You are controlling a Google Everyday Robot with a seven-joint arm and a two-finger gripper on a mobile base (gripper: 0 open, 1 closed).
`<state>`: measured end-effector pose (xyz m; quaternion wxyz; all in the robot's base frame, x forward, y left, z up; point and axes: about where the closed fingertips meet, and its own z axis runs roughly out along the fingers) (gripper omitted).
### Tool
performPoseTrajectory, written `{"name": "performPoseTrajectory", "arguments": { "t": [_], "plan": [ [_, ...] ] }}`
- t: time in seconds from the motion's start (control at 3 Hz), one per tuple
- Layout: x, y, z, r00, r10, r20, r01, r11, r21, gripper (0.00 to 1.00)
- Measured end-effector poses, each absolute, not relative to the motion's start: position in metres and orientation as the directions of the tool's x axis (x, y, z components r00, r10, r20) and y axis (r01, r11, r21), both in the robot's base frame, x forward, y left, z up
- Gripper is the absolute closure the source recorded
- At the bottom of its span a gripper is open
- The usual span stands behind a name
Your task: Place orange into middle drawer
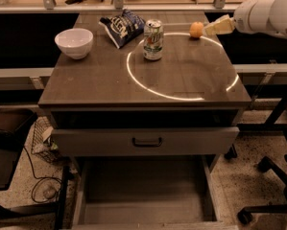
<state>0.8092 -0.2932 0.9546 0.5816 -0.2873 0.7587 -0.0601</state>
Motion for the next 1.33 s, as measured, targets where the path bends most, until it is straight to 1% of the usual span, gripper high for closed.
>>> {"name": "performPoseTrajectory", "arguments": {
  "t": [0.33, 0.67, 1.0, 1.33],
  "plan": [
    [0.825, -0.29, 0.94, -0.162, -0.463, -0.872, -0.357, 0.851, -0.386, 0.0],
    [0.84, -0.28, 0.928, -0.151, -0.421, -0.894, -0.38, 0.86, -0.341, 0.0],
    [0.865, -0.259, 0.918, -0.127, -0.374, -0.919, -0.433, 0.854, -0.287, 0.0],
    [0.879, -0.25, 0.916, -0.111, -0.35, -0.93, -0.458, 0.848, -0.265, 0.0]
  ]
}}
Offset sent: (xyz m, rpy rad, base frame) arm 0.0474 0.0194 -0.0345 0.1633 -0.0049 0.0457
